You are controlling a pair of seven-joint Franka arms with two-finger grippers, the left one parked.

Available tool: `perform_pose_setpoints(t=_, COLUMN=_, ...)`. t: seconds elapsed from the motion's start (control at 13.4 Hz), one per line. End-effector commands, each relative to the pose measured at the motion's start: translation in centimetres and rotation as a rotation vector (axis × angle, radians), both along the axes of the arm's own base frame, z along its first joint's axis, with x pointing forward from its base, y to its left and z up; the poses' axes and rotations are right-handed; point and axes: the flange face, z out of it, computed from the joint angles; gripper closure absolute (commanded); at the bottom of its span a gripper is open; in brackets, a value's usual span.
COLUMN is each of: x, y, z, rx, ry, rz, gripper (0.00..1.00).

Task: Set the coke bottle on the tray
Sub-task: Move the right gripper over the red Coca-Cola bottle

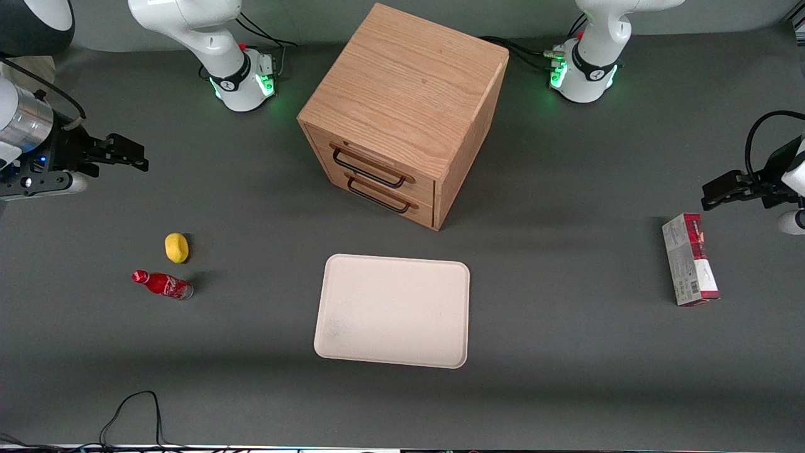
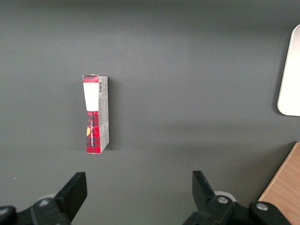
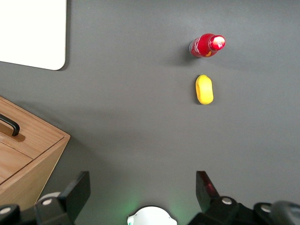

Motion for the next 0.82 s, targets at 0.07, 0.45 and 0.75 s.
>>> perform_pose_setpoints(t=0.07, x=0.42, y=0.03, z=0.95, rx=0.009, ry=0.009, rz=0.016, gripper=0.00)
perform_pose_setpoints(t=0.45, x=0.65, y=0.45, z=0.90, rx=0.014, ry=0.009, rz=0.015, gripper=0.00)
perform_pose_setpoints(t=0.75, x=1.14, y=0.37, z=0.99, rx=0.008, ry=0.006, rz=0.012, gripper=0.00)
